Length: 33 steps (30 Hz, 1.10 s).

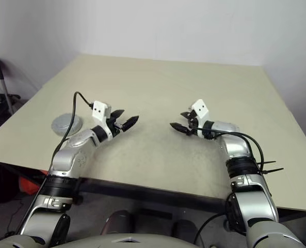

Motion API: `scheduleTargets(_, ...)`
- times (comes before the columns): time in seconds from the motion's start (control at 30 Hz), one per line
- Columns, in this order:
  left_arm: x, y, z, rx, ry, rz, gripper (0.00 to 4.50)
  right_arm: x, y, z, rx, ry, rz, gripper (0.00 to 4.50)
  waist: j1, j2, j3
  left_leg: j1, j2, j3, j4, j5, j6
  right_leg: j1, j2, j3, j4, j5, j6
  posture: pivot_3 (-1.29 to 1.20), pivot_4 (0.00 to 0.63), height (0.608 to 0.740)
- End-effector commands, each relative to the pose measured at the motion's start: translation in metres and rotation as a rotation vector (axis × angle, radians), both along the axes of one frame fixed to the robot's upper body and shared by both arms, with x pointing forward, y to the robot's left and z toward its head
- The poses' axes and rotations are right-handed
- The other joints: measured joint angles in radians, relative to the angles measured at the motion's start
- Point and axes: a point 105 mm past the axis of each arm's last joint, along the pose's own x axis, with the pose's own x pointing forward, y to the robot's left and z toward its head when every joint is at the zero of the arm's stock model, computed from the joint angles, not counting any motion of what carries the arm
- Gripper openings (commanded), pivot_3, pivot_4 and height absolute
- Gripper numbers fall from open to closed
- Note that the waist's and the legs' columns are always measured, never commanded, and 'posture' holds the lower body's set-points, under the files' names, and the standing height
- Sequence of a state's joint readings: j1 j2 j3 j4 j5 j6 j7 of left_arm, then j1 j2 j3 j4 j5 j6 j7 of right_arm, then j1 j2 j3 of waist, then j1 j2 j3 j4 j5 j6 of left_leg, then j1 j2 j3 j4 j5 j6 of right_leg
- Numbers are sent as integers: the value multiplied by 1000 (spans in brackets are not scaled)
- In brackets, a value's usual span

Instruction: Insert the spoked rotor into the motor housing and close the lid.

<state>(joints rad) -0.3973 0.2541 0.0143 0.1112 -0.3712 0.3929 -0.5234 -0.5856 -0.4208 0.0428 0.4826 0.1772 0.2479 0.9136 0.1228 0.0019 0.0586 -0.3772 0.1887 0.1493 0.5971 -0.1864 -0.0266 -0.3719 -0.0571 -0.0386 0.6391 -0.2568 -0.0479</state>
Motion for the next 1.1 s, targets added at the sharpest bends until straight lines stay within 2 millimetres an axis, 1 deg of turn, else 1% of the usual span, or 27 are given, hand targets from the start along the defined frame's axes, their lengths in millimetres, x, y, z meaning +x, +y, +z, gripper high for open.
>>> scheduleTargets(0.03,3,4,15,-21,-50,18,4449,8,0,21,27,-74,-29,3831,0,0,0,0,0,0,0,0,0,0,0,0,0,0,0,0,0,740)
scheduleTargets(0.1,7,8,13,-7,-42,43,4449,10,1,19,26,-69,-38,3831,0,0,0,0,0,0,0,0,0,0,0,0,0,0,0,0,0,740)
scheduleTargets(0.2,5,9,12,-4,-41,48,4449,8,7,18,30,-62,-18,3831,-1,0,0,0,0,0,0,0,1,0,0,1,0,0,0,0,0,740)
scheduleTargets(0.3,2,10,10,-6,-38,47,4449,10,6,21,39,-70,-31,3831,-1,0,0,0,0,0,0,-1,1,0,0,1,0,0,0,0,0,740)
scheduleTargets(0.43,2,11,11,-7,-39,46,4449,12,7,23,44,-69,-34,3831,-1,0,0,0,0,0,0,-1,1,-1,0,1,-1,0,0,0,0,740)
scheduleTargets(0.53,2,11,16,-16,-52,39,4449,10,8,24,39,-72,-18,3831,-1,0,0,0,0,0,0,-1,1,-1,0,1,-1,0,0,0,0,740)
scheduleTargets(0.67,5,10,13,0,-43,41,4449,18,1,23,32,-75,-80,3831,-1,1,0,0,0,0,0,-1,1,-1,0,2,-1,0,0,0,0,740)
scheduleTargets(0.8,4,8,14,1,-49,34,4449,16,8,20,29,-68,-53,3831,-2,1,1,0,0,0,0,-1,1,-1,0,2,-1,0,0,0,0,740)
scheduleTargets(0.97,1,5,9,-5,-40,23,4449,16,6,21,29,-73,-60,3831,-2,1,1,0,0,0,-1,-1,2,-1,0,2,-2,0,0,0,0,740)
scheduleTargets(1.1,1,5,12,-12,-45,23,4449,15,7,21,27,-69,-53,3831,-2,1,1,0,0,0,-1,-1,2,-1,0,2,-2,0,0,0,0,740)
